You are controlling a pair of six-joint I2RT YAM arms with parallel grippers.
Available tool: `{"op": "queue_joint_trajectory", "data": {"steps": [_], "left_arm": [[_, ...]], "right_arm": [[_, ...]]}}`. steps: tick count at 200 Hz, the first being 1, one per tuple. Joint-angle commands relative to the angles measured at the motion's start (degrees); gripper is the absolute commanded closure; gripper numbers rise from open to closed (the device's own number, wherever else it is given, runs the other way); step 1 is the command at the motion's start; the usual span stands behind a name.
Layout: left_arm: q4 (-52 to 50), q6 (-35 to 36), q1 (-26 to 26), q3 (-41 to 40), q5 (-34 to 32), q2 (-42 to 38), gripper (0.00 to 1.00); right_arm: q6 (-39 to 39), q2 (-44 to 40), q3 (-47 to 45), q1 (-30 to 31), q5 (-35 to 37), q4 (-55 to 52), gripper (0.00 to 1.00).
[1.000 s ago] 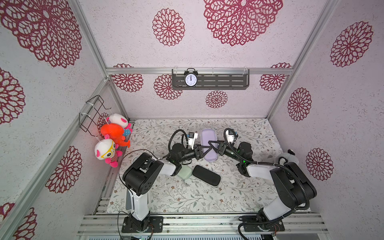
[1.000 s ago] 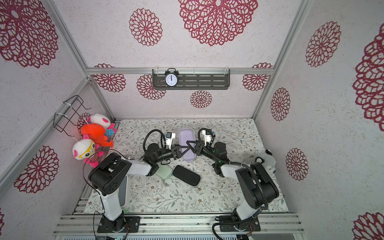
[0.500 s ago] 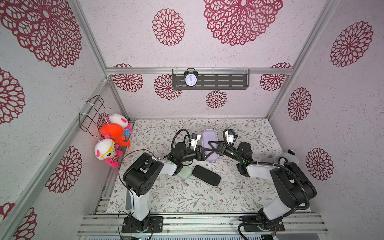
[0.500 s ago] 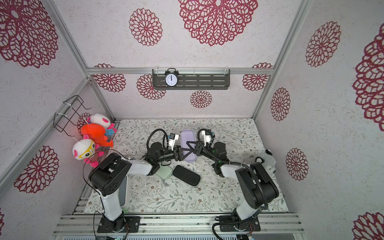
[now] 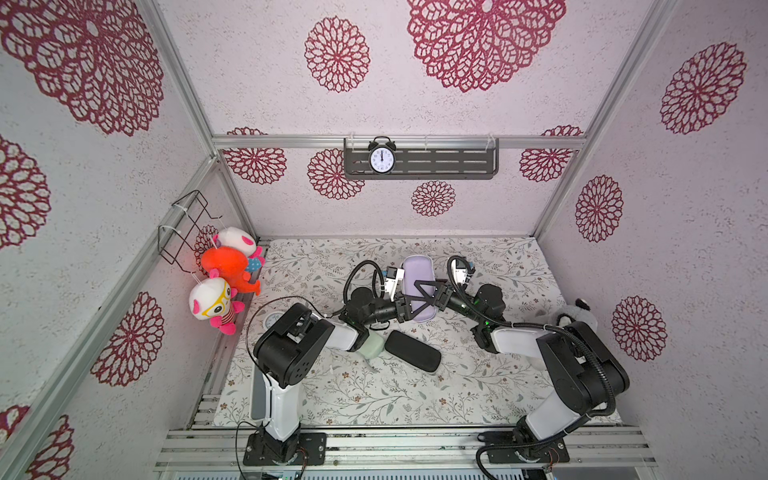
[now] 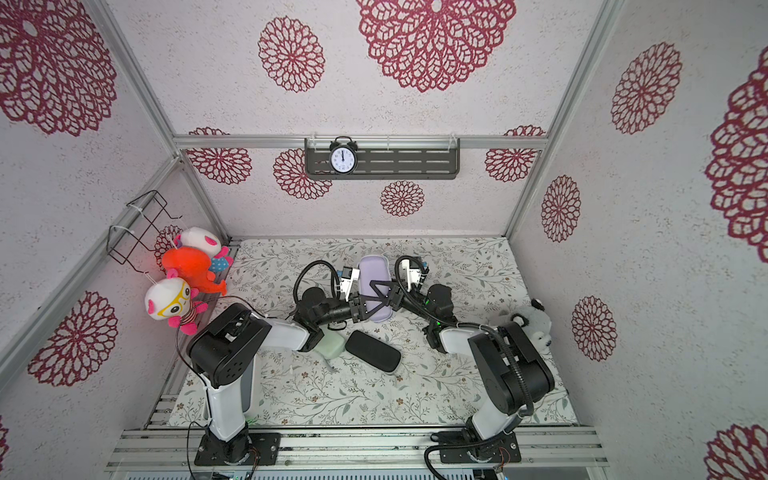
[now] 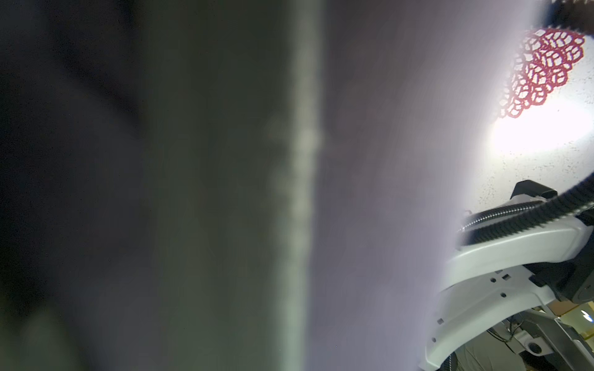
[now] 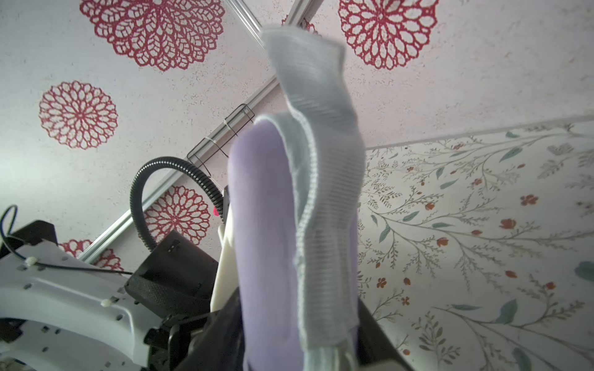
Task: Put umbrellas into zippered umbrella sleeves
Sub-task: Pick up the umbrella sleeve at the center of the board, then zip the zipper on the umbrella sleeve.
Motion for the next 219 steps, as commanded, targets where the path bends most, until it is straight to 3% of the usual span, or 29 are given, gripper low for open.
{"op": "queue_joint_trajectory", "data": {"steps": [1,21,41,75,90,109,139,160,185,219], "left_arm": [[0.47,3.18,-2.7,0.29,1.2,-4.98,0.91],[-1.47,1.25,-0.94,-2.86,3.01,-8.82,0.94],[-1.82,-1.69,2.13,-6.55,5.43,-12.65,0.94],[-6.58,-2.48,6.09,-9.67,11.1,-19.17,0.94],[-10.57,-0.93,6.65,-10.44,13.29,-22.25,0.94],[-16.12,1.36,6.73,-10.68,15.63,-26.31,0.94],[-38.42,13.11,6.71,-7.68,12.65,-31.87,0.94],[-38.73,12.72,6.76,-7.34,12.37,-32.53,0.95],[-36.06,10.76,6.78,-7.03,13.45,-31.25,0.95],[-34.15,9.78,6.62,-7.2,14.33,-30.84,0.95]], "right_arm": [[-6.7,-5.35,0.87,3.89,-4.06,-9.89,0.28],[-13.4,-12.02,-0.1,0.49,2.51,-19.14,0.22],[-17.15,-18.09,-2.58,-3.21,6.14,-21.17,0.2],[-29.32,-24.64,-4.58,-4.21,11.7,-25.35,0.25],[-35.02,-25.8,-6.51,-4.14,10.28,-22.33,0.31],[-43.01,-25.31,-8.43,-4.08,6.35,-18.4,0.34],[-48.84,-23.77,-10.33,-1.09,7.02,-11.2,0.4],[-60.61,-22.13,-10.03,3.35,10.46,-10.64,0.47],[-59.98,-19.36,-8.27,4.13,7.04,-6.9,0.47],[-61.84,-17.05,-7.79,5.27,8.02,-2.5,0.57]]}}
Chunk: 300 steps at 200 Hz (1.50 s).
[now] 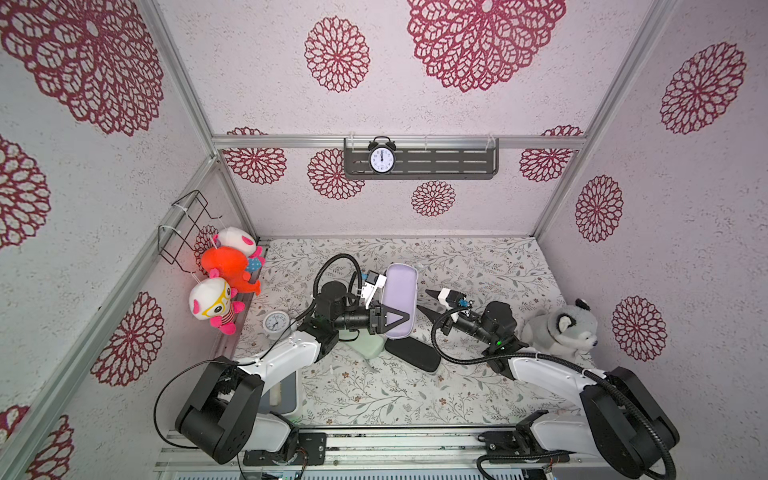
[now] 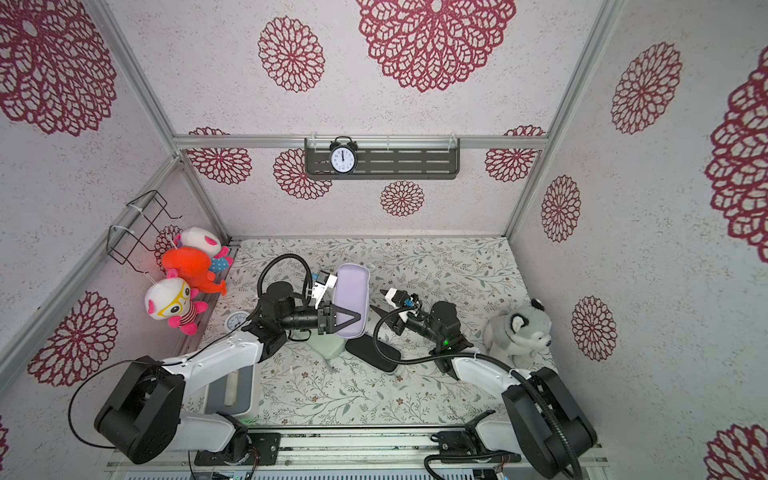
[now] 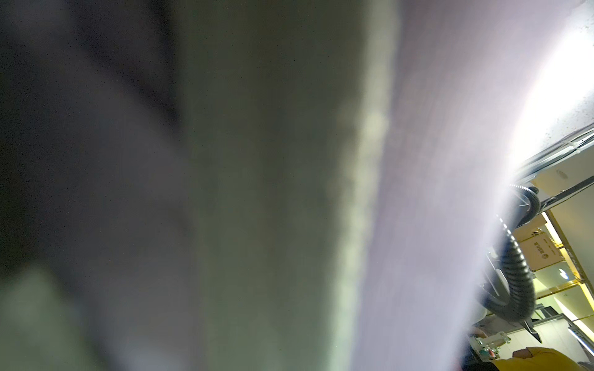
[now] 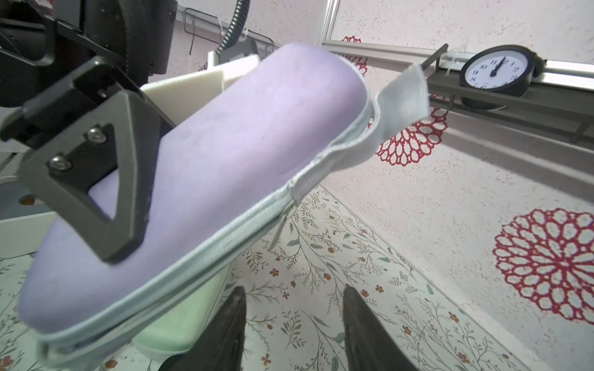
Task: Put umbrellas into zippered umbrella sleeves
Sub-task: Zip the zipper on the umbrella sleeve.
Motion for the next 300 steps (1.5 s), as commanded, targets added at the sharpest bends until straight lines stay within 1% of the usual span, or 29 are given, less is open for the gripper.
{"op": "queue_joint_trajectory", "data": {"steps": [1,9,30,54,71,93,119,156,174,191,238,264,300], "left_arm": [[3.01,0.66,-0.18,1.43,1.88,-0.22,0.95],[2.94,0.69,-0.1,1.5,1.94,-0.19,0.96],[2.92,0.58,-0.12,1.7,2.12,0.42,0.96],[3.12,0.57,-0.1,1.52,2.29,0.59,0.97],[3.44,0.3,-0.1,1.26,2.4,0.32,0.97],[3.21,0.41,-0.1,1.12,2.33,0.04,0.98],[3.3,0.03,-0.09,1.0,1.93,0.14,0.98],[5.34,-3.14,0.12,1.25,0.43,-0.18,0.99],[4.18,-3.09,0.3,1.95,-0.55,0.08,1.0],[4.13,-3.38,0.66,2.35,-0.52,0.71,1.0],[4.65,-3.94,1.54,3.09,-0.41,1.56,1.0],[2.57,-2.87,2.43,3.53,-1.81,1.54,1.0],[-0.18,-0.91,2.6,4.5,-4.73,1.71,1.0]], "right_arm": [[-3.86,0.75,1.74,0.59,-0.66,7.81,0.58],[-3.91,1.24,2.13,0.59,-0.68,8.29,0.62],[-4.12,2.01,3.54,0.63,-1.96,7.46,0.63],[-3.93,2.52,3.74,1.1,-1.3,8.77,0.73],[-4.5,3.17,3.82,1.25,-0.53,10.23,0.75],[-5.19,3.88,4.75,1.42,-0.34,8.88,0.84],[-6.58,3.27,4.32,1.77,-0.43,7.85,1.0],[-9.26,1.31,2.94,2.81,-0.03,3.64,1.0],[-12.19,-0.27,1.93,3.77,1.37,-0.21,1.0],[-12.92,-1.57,0.67,4.22,1.77,-2.25,1.0],[-13.4,-4.53,-0.64,5.29,0.98,-9.41,1.0],[-12.31,-5.89,-2.13,5.72,1.04,-10.69,1.0],[-9.15,-6.98,-4.4,8.1,1.06,-10.34,1.0]]}}
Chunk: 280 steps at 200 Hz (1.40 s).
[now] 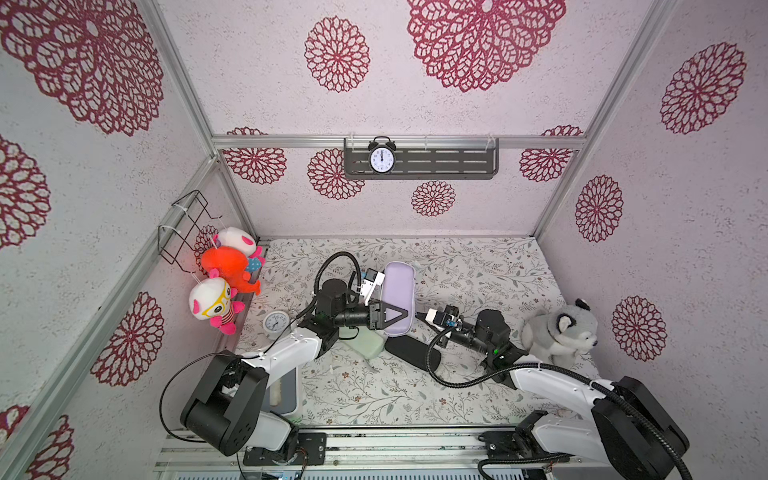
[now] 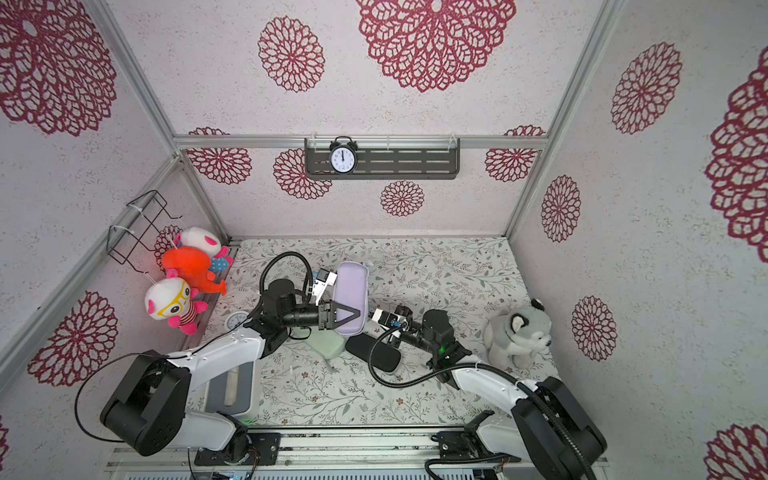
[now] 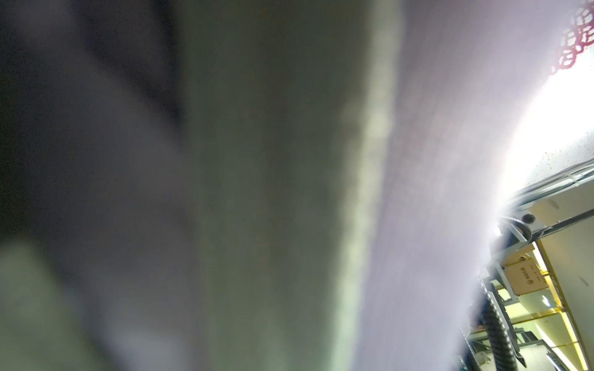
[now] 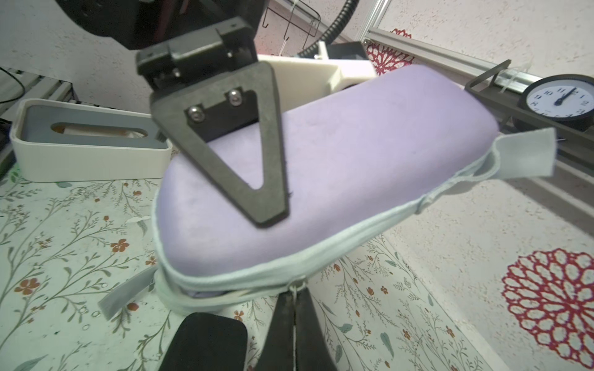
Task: Put umbrellas into zippered umbrella sleeves
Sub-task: Zip the zipper on the umbrella sleeve.
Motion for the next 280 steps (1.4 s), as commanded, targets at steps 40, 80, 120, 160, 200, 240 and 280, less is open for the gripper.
{"op": "queue_joint_trajectory", "data": {"steps": [40,80,120,160,200,240,280], "left_arm": [[-0.18,2.97,0.79,3.43,-7.19,-0.67,1.0],[0.03,3.41,-0.02,3.7,-10.28,-0.19,1.0],[-0.91,4.46,-2.24,5.15,-12.65,0.02,0.99],[3.12,3.38,-3.84,3.09,-18.62,-0.24,0.97],[11.41,0.46,-6.42,1.9,-26.35,2.69,0.97],[14.73,0.2,-7.31,0.84,-29.59,3.15,0.97],[14.49,1.95,-10.32,-2.12,-39.16,1.87,0.94]], "right_arm": [[5.82,-2.28,-2.36,5.55,-0.53,-1.82,1.0],[6.51,-0.03,-2.41,10.83,2.45,-0.41,1.0],[7.4,3.34,0.55,14.52,4.11,-1.31,1.0],[15.09,5.49,0.4,15.15,5.79,6.44,1.0],[23.44,13.5,3.97,16.78,5.37,16.47,1.0],[25.28,15.85,6.82,17.32,5.65,16.91,1.0],[26.05,15.38,8.91,17.35,7.18,14.92,1.0]]}}
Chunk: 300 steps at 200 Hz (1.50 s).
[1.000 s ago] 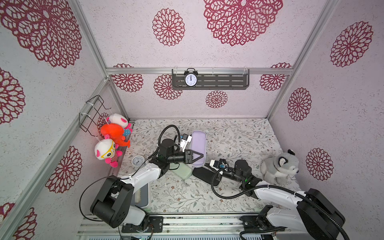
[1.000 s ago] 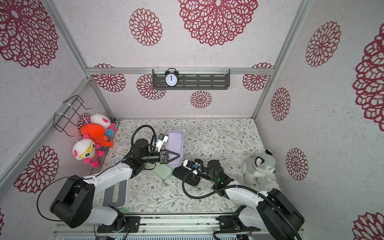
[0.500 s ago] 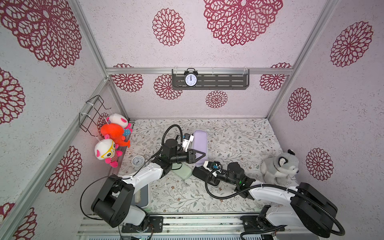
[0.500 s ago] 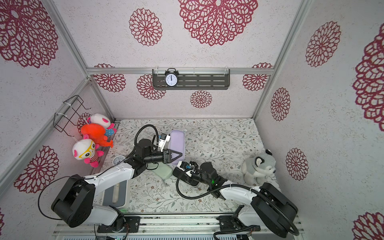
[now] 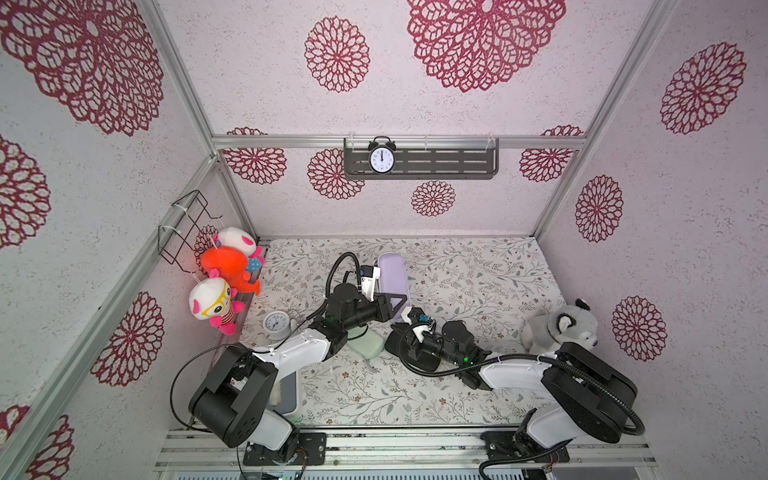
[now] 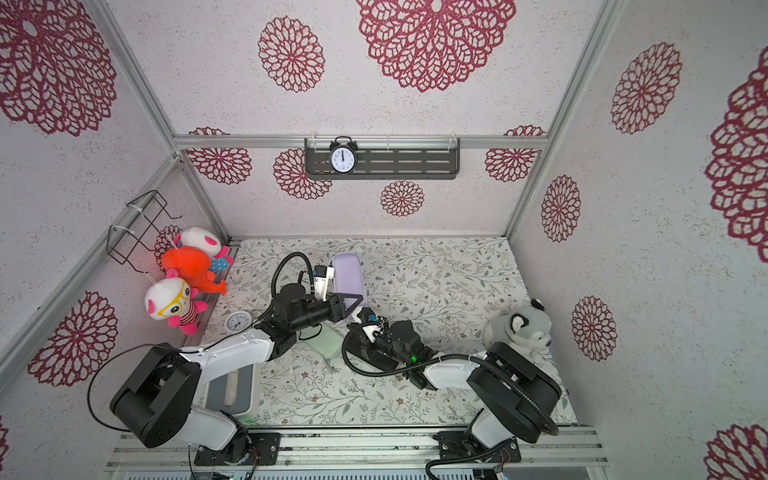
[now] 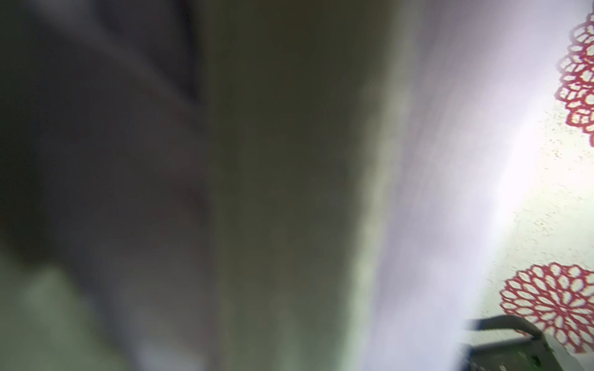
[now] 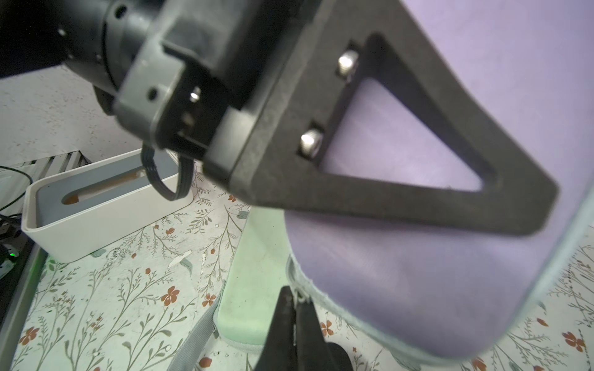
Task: Put umbrellas into zippered umbrella sleeves
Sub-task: Zip the zipper on the umbrella sleeve, then place the umbrella sleeve at the center of the board.
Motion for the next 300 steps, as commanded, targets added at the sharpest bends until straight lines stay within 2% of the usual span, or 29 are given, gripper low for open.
{"op": "queue_joint_trajectory", "data": {"steps": [1,14,28,50,79,94,108,129,153,172,198,221,246,256,271,286,300], "left_arm": [[11.97,0.34,-4.3,-2.07,-9.16,-0.98,0.94],[18.97,-0.39,-5.84,-4.27,-11.7,-0.16,0.92],[19.39,-1.91,-6.18,-4.34,-13.45,0.32,0.91],[21.42,-3.81,-7.25,-4.17,-14.31,2.31,0.82],[28.95,-8.61,-7.61,-5.6,-17.73,7.1,0.83],[30.82,-9.94,-7.21,-4.23,-14.85,10.01,0.83],[31.32,-10.64,-7.28,-3.74,-14.97,11.78,0.8],[32.23,-12.69,-7.5,-2.79,-14.74,15.17,0.79],[34.65,-15.45,-7.36,-1.87,-13.25,19.14,0.76],[35.29,-17.99,-7.37,-0.85,-12.16,22.85,0.71],[32.71,-20.15,-6.96,1.83,-11.4,29.51,0.71],[32.74,-22.07,-5.91,4.49,-9.66,34.25,0.69],[34.28,-23.85,-4.65,6.33,-8.13,38.04,0.67],[33.95,-24.0,-4.38,7.13,-7.7,38.91,0.61],[31.75,-23.78,-3.99,8.36,-7.2,39.43,0.46],[29.15,-22.82,-3.73,8.69,-7.68,39.23,0.42],[28.86,-23.37,-3.11,8.27,-7.22,39.49,0.33]], "right_arm": [[1.23,-1.49,5.21,4.26,-9.3,5.46,1.0],[1.89,-1.14,6.21,4.26,-8.96,6.01,1.0],[3.05,-1.13,6.51,4.29,-7.59,7.55,1.0],[4.98,-1.18,6.68,4.26,-6.37,9.75,1.0],[7.43,0.05,7.29,4.21,-5.39,13.5,1.0],[8.26,0.46,8.57,4.19,-6.77,12.34,1.0],[7.95,0.28,8.82,4.24,-6.52,10.98,1.0],[6.58,-0.22,7.42,4.06,-2.83,9.65,1.0],[5.9,-1.3,5.79,2.57,1.38,3.31,1.0],[8.11,-0.98,3.51,0.49,4.32,-0.81,1.0],[10.41,1.05,-0.4,-2.36,7.62,-4.99,1.0],[13.19,4.3,-1.45,-6.4,6.31,-5.9,1.0],[12.83,7.35,0.49,-8.37,4.47,-8.16,1.0],[12.58,8.64,1.85,-8.79,3.92,-9.56,1.0],[12.64,10.34,3.11,-9.53,2.22,-9.43,1.0],[12.74,11.69,4.01,-10.28,1.72,-9.46,1.0],[12.88,13.02,4.92,-11.22,1.03,-10.09,1.0]]}}
